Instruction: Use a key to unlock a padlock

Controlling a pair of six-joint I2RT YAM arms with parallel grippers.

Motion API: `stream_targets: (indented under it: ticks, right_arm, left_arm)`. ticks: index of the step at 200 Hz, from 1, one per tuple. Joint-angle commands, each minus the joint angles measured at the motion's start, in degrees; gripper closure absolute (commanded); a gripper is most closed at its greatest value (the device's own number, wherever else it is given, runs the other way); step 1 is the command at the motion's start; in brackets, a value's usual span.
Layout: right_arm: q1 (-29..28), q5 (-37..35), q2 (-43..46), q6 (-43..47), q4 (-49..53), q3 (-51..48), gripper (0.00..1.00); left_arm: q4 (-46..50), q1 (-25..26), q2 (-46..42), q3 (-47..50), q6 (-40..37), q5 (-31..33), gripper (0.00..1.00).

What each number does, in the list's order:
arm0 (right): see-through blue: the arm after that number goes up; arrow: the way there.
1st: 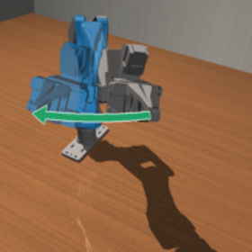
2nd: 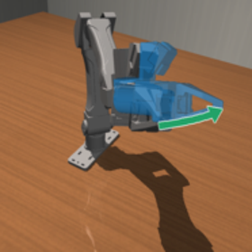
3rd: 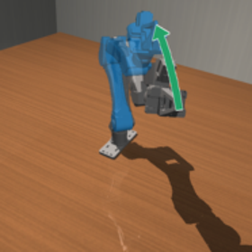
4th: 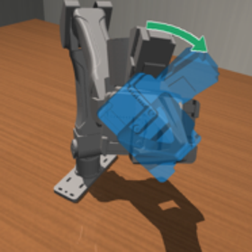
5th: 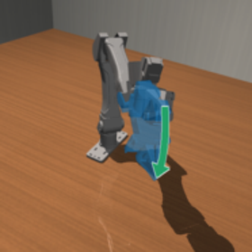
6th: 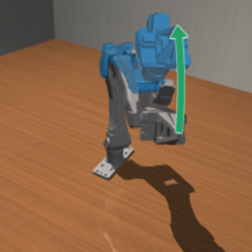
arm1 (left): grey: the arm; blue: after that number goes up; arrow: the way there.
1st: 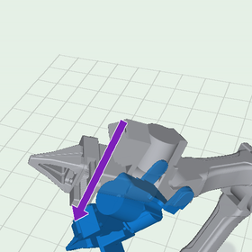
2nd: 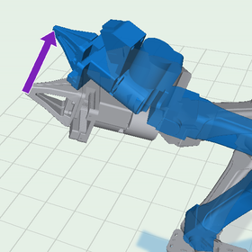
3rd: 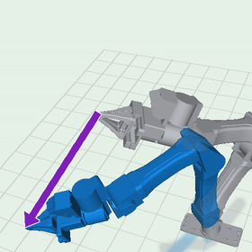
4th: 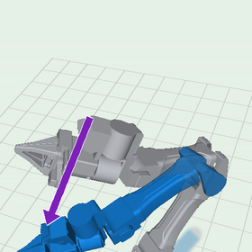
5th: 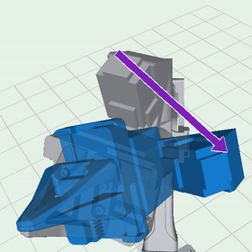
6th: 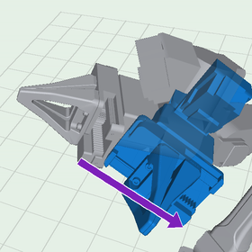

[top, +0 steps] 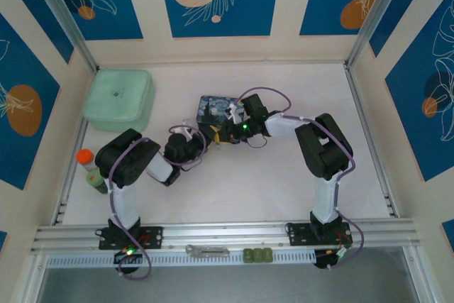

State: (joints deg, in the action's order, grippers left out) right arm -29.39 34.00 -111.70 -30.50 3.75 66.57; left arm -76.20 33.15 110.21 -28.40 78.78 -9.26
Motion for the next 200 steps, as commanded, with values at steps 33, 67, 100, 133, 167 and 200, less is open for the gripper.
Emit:
stream_targets:
  ticks: [33, 67, 100, 133, 167, 200]
  right_arm:
    - [-0.23, 4.72, -1.09, -1.49, -3.67, -0.12, 1.00]
    - [0.01, 0.99, -1.10, -1.87, -1.12, 0.25, 0.90]
    - [0.05, -2.22, -0.33, -4.14, -0.80, -0.27, 0.82]
    - [-0.41, -3.95, 2.02, -5.12, -1.13, -1.47, 0.76]
    - [0.60, -5.41, 7.60, -4.30, 0.33, -4.21, 0.59]
    - [4.31, -6.18, 13.37, -4.18, 4.52, -5.00, 0.42]
  left_arm:
    - [-4.48, 1.58, -0.33, 0.84, 4.34, 1.62, 0.54]
    - [-4.48, 1.66, -0.79, 0.19, 6.19, 0.65, 0.59]
    - [-4.48, 1.61, -0.28, 0.72, 6.47, 0.58, 0.76]
    - [-4.48, 1.57, 0.39, 0.72, 6.55, 0.56, 0.93]
    - [-4.48, 1.48, 1.13, 0.50, 5.86, 0.86, 1.00]
    - [-4.48, 1.48, 2.39, -0.14, 5.44, 0.82, 1.00]
